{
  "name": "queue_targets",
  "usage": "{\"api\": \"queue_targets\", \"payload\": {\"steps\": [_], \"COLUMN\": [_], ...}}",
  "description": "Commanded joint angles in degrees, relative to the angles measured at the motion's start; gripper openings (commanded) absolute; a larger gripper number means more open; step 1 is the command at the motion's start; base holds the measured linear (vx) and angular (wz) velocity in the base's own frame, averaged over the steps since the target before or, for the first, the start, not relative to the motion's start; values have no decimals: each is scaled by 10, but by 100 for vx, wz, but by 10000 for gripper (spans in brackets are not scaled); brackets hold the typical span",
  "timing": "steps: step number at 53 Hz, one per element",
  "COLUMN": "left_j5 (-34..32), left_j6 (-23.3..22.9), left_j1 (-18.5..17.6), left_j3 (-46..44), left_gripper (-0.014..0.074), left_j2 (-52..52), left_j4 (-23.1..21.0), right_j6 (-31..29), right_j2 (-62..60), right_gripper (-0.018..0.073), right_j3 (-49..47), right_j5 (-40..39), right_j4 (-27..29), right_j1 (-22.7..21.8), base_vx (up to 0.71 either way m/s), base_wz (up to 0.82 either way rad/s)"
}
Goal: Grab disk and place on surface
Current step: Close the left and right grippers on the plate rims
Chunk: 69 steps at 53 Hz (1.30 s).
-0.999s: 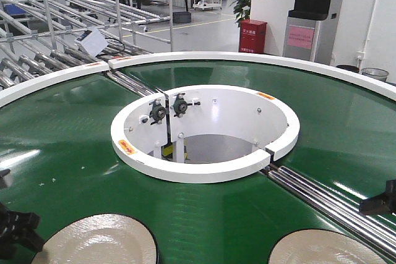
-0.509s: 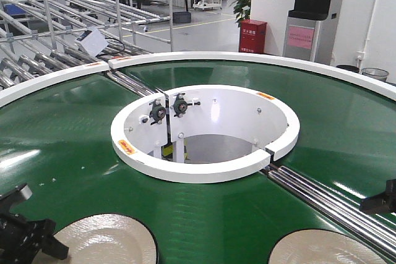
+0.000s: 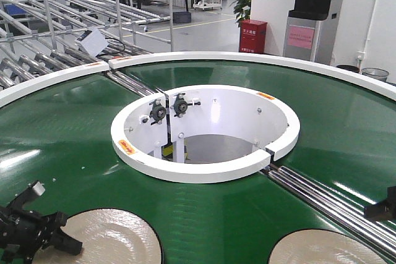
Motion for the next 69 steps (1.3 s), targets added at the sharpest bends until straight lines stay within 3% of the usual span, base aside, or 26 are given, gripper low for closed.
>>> {"api": "queue_targets", "payload": {"steps": [1, 16, 32, 50, 69], "left_j5": [0, 0, 3, -1, 1], "left_j6": [8, 11, 28, 29, 38], "left_j1": [-9, -9, -9, -9, -9], "left_j3": [-9, -9, -10, -10, -10], "left_gripper": [-9, -8, -8, -8, -8], "left_j2": [-25, -30, -45, -47, -47], "left_j4": [-3, -40, -68, -68, -81], "right_j6": [17, 97, 87, 66, -41], "right_j2": [-15, -1, 62, 131, 202], "right_gripper": [567, 564, 564, 564, 563], "right_j3": [-19, -19, -19, -19, -19], "right_j5": [-21, -32, -21, -19, -1], "right_j4": [-21, -176, -183, -171, -11], "right_j1": [-2, -3, -3, -2, -2], "base_vx": [0, 0, 0, 0, 0], "base_wz": [0, 0, 0, 0, 0]}}
